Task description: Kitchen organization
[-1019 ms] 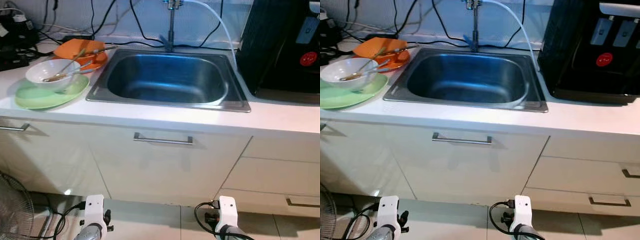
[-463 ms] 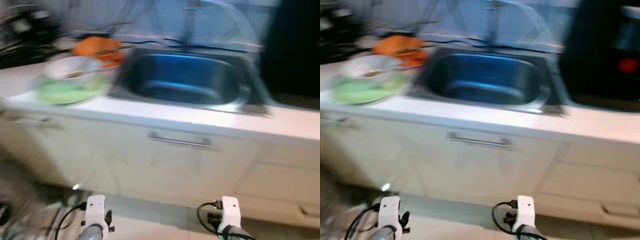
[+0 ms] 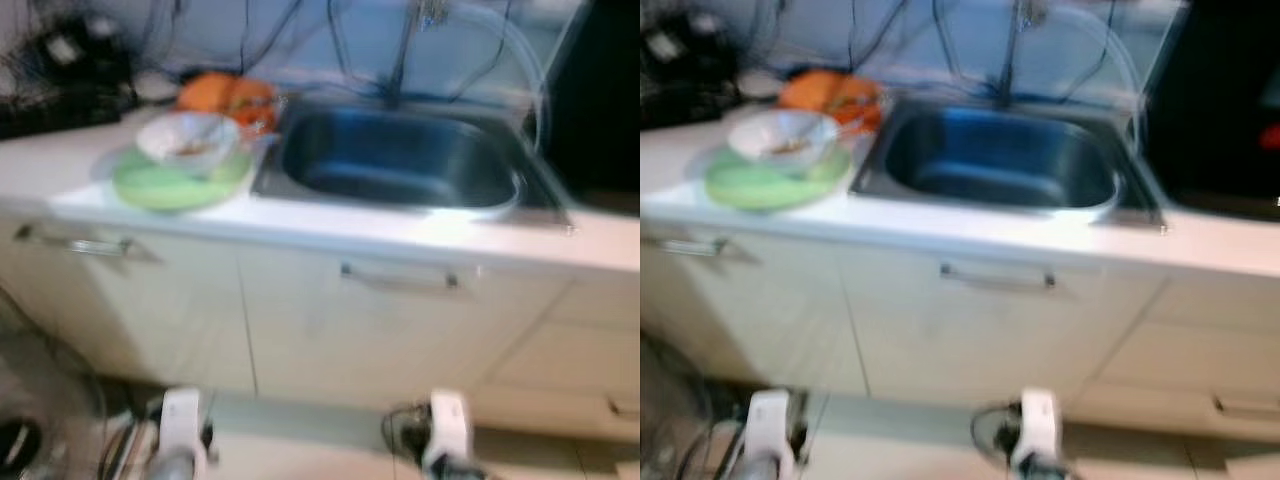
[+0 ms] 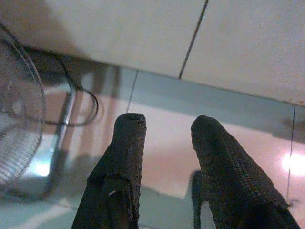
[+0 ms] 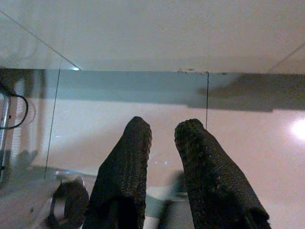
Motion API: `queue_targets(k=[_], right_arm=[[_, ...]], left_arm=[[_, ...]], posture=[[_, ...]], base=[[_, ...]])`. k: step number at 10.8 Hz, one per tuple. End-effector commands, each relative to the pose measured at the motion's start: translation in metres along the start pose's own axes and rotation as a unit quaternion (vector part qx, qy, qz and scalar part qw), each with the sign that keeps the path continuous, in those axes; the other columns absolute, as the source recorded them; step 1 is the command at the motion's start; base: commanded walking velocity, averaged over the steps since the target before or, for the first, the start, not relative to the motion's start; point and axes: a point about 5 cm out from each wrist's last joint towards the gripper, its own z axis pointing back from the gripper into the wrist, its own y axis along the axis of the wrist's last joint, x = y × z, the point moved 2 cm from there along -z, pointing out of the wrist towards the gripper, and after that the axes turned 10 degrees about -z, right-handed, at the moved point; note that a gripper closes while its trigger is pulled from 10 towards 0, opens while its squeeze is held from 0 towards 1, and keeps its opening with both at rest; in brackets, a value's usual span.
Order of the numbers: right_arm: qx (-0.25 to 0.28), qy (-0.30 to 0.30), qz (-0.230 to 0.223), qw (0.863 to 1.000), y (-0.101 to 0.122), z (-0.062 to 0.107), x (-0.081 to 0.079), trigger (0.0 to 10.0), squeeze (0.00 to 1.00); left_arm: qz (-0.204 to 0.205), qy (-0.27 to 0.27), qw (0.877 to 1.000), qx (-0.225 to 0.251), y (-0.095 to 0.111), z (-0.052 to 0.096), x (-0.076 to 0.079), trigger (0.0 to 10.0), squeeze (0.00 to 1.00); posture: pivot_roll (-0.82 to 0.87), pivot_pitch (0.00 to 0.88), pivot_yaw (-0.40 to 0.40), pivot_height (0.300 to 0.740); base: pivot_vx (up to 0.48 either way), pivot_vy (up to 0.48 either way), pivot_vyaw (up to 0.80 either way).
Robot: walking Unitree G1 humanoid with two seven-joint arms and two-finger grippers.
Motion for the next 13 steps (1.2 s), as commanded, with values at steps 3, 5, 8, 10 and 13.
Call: queue_targets(k=[3, 5, 8, 10, 13], right_arm=[[0.000, -0.012, -0.004, 1.000, 0.000, 0.002, 0.010, 10.0, 0.00], [0.001, -0.013, -0.005, 1.000, 0.001, 0.002, 0.009, 10.0, 0.00], [0.003, -0.011, -0.006, 1.000, 0.001, 0.002, 0.009, 10.0, 0.00], [0.008, -0.007, -0.005, 1.000, 0.002, 0.002, 0.009, 10.0, 0.00], [0.016, -0.004, 0.009, 1.000, 0.005, 0.002, 0.008, 10.0, 0.00]], left_arm=[[-0.003, -0.004, 1.000, -0.004, -0.001, 0.000, 0.006, 10.0, 0.00], [0.000, -0.004, 1.000, 0.004, 0.002, 0.000, 0.006, 10.0, 0.00], [-0.002, -0.004, 1.000, 0.019, 0.011, -0.002, 0.006, 10.0, 0.00], [-0.005, -0.004, 1.000, 0.028, 0.016, -0.003, 0.005, 10.0, 0.00], [-0.019, -0.008, 1.000, 0.023, 0.013, -0.003, 0.007, 10.0, 0.00]], posture=[[0.18, 0.013, 0.006, 0.740], [0.18, 0.017, 0.007, 0.740], [0.18, 0.019, 0.003, 0.740], [0.18, 0.019, 0.006, 0.740], [0.18, 0.015, 0.007, 0.740]], base=[[0.000, 0.000, 0.00], [0.000, 0.000, 0.00], [0.000, 0.000, 0.00], [0.000, 0.000, 0.00], [0.000, 0.000, 0.18]])
